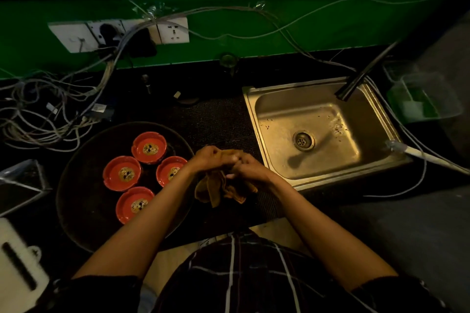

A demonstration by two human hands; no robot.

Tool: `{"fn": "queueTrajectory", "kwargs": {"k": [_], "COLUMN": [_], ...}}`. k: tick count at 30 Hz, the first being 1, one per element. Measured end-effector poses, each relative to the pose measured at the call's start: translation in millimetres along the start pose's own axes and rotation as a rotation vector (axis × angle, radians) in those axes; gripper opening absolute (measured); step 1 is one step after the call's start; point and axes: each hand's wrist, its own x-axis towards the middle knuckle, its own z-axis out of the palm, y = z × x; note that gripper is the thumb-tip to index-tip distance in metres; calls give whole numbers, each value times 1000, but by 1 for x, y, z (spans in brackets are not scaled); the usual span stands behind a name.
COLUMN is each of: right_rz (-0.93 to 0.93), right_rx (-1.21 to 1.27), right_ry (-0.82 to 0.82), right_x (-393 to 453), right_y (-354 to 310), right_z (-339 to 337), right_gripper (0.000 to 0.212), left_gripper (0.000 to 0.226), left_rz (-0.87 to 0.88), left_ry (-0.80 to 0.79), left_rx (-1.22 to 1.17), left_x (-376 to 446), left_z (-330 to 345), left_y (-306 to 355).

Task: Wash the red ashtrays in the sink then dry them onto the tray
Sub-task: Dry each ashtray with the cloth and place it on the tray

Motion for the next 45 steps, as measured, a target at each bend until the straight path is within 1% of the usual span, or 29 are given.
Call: {"fn": "queueTrajectory", "kwargs": {"k": [1,2,3,4,5,6,7,8,9,10,11,12,14,15,16,17,19,20,21,23,25,26,29,32,34,37,42,44,45], "right_rz": [37,67,95,107,101,70,37,0,-31,-47,-46,-37,-18,-19,-7,9,54,67,73,76,112,133,199,238,271,242,111,84,96], "right_rx": [152,262,334,271,91,-176,-382,-503,-547,-547,-512,-451,-322,-244,-170,-108,-97,-156,-241,-434,-512,-516,-572,-574,-567,-532,-494,-562,-617], "right_ry": [38,92,156,246,355,432,430,374,292,201,122,62,-37,-57,-61,-49,72,180,305,504,565,558,558,598,616,648,763,723,676], "right_x": [2,5,8,10,14,17,20,22,23,23,23,23,19,15,10,4,-2,0,4,15,21,21,17,15,13,11,2,-4,-8], "right_y": [4,11,16,22,28,34,39,43,44,44,43,44,45,47,49,51,53,56,61,70,76,79,90,101,105,107,105,110,111], "right_z": [-6,-13,-19,-27,-37,-48,-56,-62,-64,-66,-65,-66,-69,-71,-75,-79,-82,-82,-81,-78,-71,-67,-57,-49,-46,-42,-32,-30,-29], "right_gripper": [27,27,28,32,38,48,63,78,89,92,87,72,29,17,16,23,42,44,42,34,34,39,53,48,43,33,26,28,33], "left_gripper": [85,82,70,53,39,32,29,28,28,26,21,14,14,15,14,14,14,19,24,38,49,51,53,73,78,61,47,52,56], "left_rz": [27,36,31,24,30,40,68,100,140,172,193,196,179,164,145,134,94,80,68,41,71,102,124,51,29,27,-48,-81,-94], "left_ry": [-11,-23,-27,-18,-5,-1,-13,-45,-86,-132,-175,-214,-291,-323,-317,-266,-80,9,74,151,214,228,145,41,49,83,-46,-84,-84], "left_rx": [15,28,41,53,58,62,43,22,7,20,28,28,-18,-41,-49,-37,133,247,350,563,711,711,684,689,711,702,551,551,561], "left_x": [2,2,0,-2,-5,-6,-7,-8,-8,-9,-11,-13,-17,-17,-17,-14,-7,-4,-1,1,-1,-4,-12,-21,-27,-35,-47,-60,-67], "left_z": [0,0,0,1,2,2,3,3,3,1,0,0,-3,-4,-6,-8,-6,-3,3,18,31,37,53,62,68,73,86,97,102], "left_y": [-7,-11,-15,-15,-14,-13,-12,-11,-12,-10,-7,-4,6,9,12,13,10,10,9,5,0,-3,-15,-31,-43,-53,-59,-62,-62]}}
